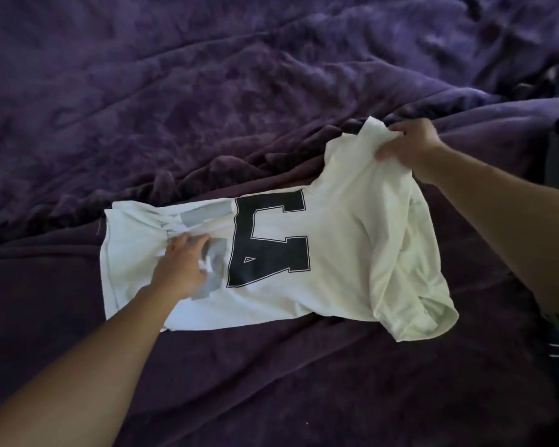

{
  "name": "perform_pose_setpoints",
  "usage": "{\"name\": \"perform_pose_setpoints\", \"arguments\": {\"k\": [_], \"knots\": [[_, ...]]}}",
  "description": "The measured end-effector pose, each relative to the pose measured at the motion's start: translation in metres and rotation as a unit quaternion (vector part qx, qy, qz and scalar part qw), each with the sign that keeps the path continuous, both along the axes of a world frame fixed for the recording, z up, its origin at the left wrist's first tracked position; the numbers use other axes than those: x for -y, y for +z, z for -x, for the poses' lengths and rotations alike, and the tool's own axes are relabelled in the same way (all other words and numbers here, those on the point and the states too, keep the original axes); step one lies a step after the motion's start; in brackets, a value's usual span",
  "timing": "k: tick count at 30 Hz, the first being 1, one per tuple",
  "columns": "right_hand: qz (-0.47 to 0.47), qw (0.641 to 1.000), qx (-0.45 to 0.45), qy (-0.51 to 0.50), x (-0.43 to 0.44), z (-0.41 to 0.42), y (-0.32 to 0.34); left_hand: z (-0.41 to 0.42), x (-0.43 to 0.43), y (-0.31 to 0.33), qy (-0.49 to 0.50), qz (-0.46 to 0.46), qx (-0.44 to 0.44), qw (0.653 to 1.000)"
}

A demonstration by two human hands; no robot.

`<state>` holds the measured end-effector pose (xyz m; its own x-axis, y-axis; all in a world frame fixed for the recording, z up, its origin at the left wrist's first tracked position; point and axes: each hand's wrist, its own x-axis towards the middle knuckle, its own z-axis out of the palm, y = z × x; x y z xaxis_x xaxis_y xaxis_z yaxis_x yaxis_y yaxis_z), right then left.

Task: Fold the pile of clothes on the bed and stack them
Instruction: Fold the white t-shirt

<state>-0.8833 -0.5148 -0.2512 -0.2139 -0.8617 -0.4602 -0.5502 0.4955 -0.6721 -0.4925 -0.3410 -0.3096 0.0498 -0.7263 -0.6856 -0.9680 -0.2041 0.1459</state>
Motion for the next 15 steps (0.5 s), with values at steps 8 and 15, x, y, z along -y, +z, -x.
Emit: {"name": "perform_pose_setpoints", "arguments": {"k": [8,15], "knots": [[0.172,0.863,-0.273,0.389,-0.166,0.051,0.018,0.023,0.008,0.032,0.025,0.058,0.029,0.998],[-0.029,0.966,-0.245,0.072,-0.268,0.041,0.005,0.134,-0.004,0.057,-0.114,0.253,-0.128,0.952]]}}
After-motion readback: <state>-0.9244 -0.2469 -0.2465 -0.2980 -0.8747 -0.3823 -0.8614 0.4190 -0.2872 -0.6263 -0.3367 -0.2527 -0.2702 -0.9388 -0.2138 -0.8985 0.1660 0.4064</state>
